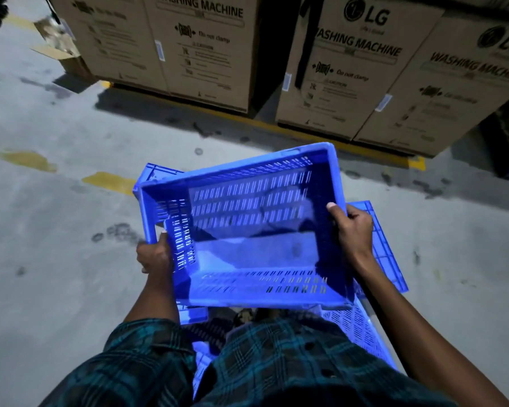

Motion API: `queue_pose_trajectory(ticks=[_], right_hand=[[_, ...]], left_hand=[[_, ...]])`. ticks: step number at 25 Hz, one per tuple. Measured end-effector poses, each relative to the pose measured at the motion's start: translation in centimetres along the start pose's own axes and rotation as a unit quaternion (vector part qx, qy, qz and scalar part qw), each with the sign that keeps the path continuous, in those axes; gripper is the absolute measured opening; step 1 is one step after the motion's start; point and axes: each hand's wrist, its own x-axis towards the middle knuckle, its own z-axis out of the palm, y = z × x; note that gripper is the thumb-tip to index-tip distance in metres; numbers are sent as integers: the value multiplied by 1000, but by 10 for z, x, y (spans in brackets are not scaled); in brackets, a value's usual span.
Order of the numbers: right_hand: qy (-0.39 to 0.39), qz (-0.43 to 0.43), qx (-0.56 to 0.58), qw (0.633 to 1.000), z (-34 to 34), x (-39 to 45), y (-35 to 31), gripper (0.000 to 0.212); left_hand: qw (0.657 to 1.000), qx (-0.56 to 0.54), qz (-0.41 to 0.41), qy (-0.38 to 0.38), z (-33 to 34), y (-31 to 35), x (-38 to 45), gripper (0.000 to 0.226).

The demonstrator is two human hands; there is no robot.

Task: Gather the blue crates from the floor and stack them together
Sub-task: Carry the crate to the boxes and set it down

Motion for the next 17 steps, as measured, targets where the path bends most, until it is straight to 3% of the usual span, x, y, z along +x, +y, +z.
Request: queue_pose_trajectory(ticks=[4,9,15,17], right_hand=[[47,-35,-110,992,-12,28,20,40],[74,-6,-152,986,-17,92,56,37],[18,63,-179,982,-19,189,84,34],[-16,90,-196,976,-21,220,87,22]], left_hand=[[998,52,20,19,8,17,-9,53],[976,170,140,-2,28,54,-12,44],[972,168,164,30,75,126,-29,42],[974,157,157,34,92,155,-33,45]])
